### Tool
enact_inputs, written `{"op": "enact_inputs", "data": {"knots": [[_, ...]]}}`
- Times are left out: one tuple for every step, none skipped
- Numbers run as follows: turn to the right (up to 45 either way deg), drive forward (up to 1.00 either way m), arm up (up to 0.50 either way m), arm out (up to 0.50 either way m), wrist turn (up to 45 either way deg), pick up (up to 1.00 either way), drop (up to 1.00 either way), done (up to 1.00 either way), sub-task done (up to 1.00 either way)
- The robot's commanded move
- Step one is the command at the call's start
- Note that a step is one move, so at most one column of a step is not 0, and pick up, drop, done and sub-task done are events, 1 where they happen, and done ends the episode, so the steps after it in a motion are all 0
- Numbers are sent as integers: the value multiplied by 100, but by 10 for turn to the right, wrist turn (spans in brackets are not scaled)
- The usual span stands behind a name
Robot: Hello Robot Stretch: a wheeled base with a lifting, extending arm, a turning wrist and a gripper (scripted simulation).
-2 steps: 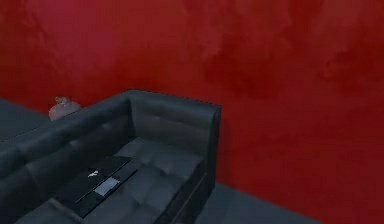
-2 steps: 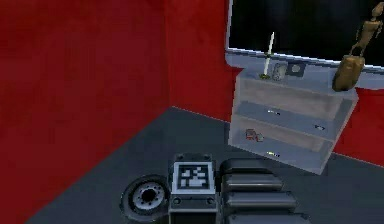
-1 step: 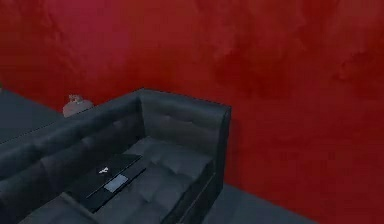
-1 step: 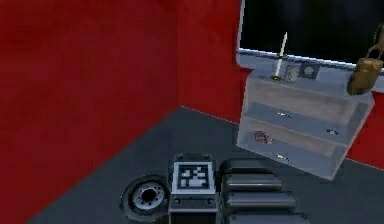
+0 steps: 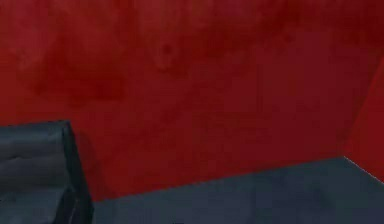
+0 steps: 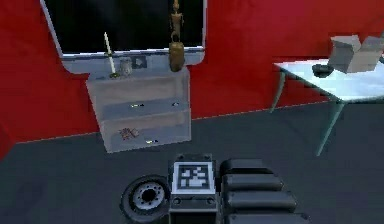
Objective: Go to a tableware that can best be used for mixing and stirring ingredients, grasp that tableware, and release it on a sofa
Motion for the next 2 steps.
{"op": "enact_inputs", "data": {"knots": [[450, 0, 0, 0, 0, 0, 0, 0, 0], [450, 0, 0, 0, 0, 0, 0, 0, 0]]}}
